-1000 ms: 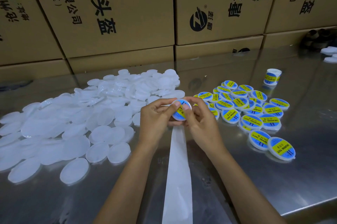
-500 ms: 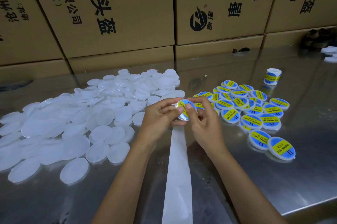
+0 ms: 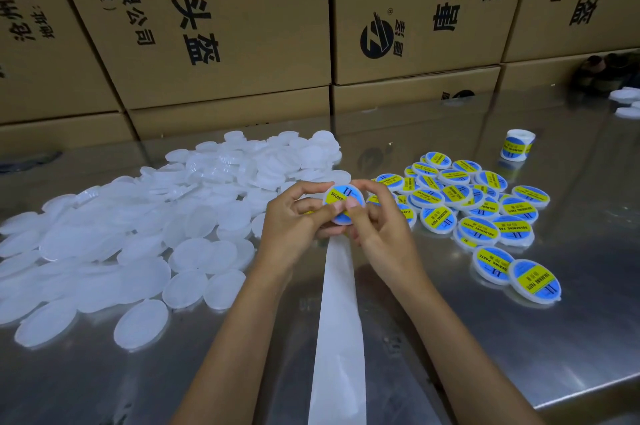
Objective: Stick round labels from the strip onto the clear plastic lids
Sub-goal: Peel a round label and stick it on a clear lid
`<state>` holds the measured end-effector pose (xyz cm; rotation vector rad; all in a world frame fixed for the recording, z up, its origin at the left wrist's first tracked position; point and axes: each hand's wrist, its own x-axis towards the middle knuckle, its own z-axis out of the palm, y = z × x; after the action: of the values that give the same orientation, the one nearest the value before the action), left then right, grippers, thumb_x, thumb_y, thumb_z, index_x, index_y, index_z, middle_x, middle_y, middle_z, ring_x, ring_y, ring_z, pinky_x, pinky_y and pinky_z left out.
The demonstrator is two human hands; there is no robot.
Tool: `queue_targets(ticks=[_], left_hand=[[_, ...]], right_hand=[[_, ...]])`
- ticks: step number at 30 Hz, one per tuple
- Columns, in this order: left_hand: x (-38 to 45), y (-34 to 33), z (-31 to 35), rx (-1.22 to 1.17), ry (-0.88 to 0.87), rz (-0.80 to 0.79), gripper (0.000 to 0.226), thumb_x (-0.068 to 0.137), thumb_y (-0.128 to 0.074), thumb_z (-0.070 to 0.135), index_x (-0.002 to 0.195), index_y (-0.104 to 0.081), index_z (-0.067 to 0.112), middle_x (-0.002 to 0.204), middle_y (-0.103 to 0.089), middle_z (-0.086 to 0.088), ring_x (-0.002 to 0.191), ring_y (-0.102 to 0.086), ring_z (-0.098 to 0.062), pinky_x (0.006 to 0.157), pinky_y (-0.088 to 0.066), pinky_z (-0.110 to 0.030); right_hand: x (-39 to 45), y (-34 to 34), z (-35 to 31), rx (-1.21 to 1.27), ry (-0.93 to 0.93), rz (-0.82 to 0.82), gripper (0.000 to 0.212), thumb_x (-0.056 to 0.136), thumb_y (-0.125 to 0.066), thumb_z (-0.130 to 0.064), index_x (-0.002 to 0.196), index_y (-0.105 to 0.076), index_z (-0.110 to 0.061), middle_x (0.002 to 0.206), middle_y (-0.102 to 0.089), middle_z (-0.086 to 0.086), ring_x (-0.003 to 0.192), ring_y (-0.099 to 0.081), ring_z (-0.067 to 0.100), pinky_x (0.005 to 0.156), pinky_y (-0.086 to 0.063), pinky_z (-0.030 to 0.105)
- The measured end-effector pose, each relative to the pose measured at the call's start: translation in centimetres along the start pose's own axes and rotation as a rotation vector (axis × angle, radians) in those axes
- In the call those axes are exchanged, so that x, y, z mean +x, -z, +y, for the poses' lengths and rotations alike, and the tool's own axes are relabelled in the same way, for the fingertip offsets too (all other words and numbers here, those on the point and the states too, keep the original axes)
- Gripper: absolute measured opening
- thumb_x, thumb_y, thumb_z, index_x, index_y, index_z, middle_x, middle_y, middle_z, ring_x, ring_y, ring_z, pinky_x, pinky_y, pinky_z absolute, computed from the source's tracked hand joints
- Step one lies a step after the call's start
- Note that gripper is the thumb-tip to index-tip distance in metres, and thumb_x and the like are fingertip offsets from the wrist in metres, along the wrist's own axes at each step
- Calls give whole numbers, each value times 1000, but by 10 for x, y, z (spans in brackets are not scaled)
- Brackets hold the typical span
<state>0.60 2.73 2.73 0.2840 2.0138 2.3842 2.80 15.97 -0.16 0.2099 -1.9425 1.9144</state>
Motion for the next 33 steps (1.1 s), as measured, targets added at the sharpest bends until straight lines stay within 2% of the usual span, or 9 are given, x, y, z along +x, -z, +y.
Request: queue_targets(ticks=[2,8,14,17,20,22,24,30,33], left_hand=[[1,-1,0,-13,-4,51,21,87,-75,2,107,-71,8,86,-77,-14,78,-77,-25,63,-60,-27],[0,-3,-1,-20,15,102,12,88,-76,13,99,-74,8,81,-77,-13,71,-76,-25,60,-60,-27],[1,-4,-2,7,23,55,16,90,-75,18,98,-71,5,80,-76,-16,70,-75,-26,63,-62,-33],[0,-4,-1,33,30,-8,20,90,-73,8,107,-65,2,83,-76,-17,74,-75,-25,63,-61,-30],[-1,-4,0,21,86,-119,33,87,-73,-4,116,-61,6,97,-75,-19,85,-76,-29,71,-62,-30],[-1,-4,-1,41,90,-195,44,84,-73,-10,121,-61,10,105,-74,-18,90,-75,-26,80,-62,-32],[-2,-4,-2,82,66,-196,47,81,-75,-11,120,-62,12,104,-75,-17,90,-74,-24,83,-62,-35],[-1,-3,1,43,20,-11,26,85,-78,3,107,-65,1,82,-77,-17,75,-77,-27,61,-60,-26],[-1,-4,0,51,-5,53,16,88,-76,9,101,-69,4,78,-77,-13,73,-76,-23,58,-60,-27]], right_hand=[[-1,-3,1,-10,-7,-19,22,94,-66,-28,114,-56,-27,79,-65,21,66,-53,19,66,-46,35],[0,0,8,-161,93,60,23,86,-76,-27,104,-61,-29,53,-48,-7,49,-37,6,50,-32,17],[0,3,10,-154,133,131,7,94,-66,-25,92,-62,-29,46,-34,-11,44,-30,7,47,-25,15],[2,3,11,-163,120,165,12,98,-61,-22,89,-64,-29,48,-46,-14,45,-40,5,49,-31,15],[3,2,10,-123,75,196,15,100,-57,-17,94,-70,-21,70,-68,-13,66,-64,9,62,-54,35],[2,3,9,-87,49,194,17,101,-55,-16,99,-71,-14,84,-73,-4,83,-70,22,76,-57,51],[1,3,7,-86,48,177,18,102,-53,-17,102,-71,-12,89,-73,0,87,-70,23,79,-57,53],[0,0,1,-60,12,36,24,100,-48,-15,108,-69,-24,79,-65,-18,69,-55,0,66,-44,19],[-2,-1,1,-65,49,-17,28,89,-59,-10,111,-67,-26,80,-65,-11,66,-52,5,63,-43,20]])
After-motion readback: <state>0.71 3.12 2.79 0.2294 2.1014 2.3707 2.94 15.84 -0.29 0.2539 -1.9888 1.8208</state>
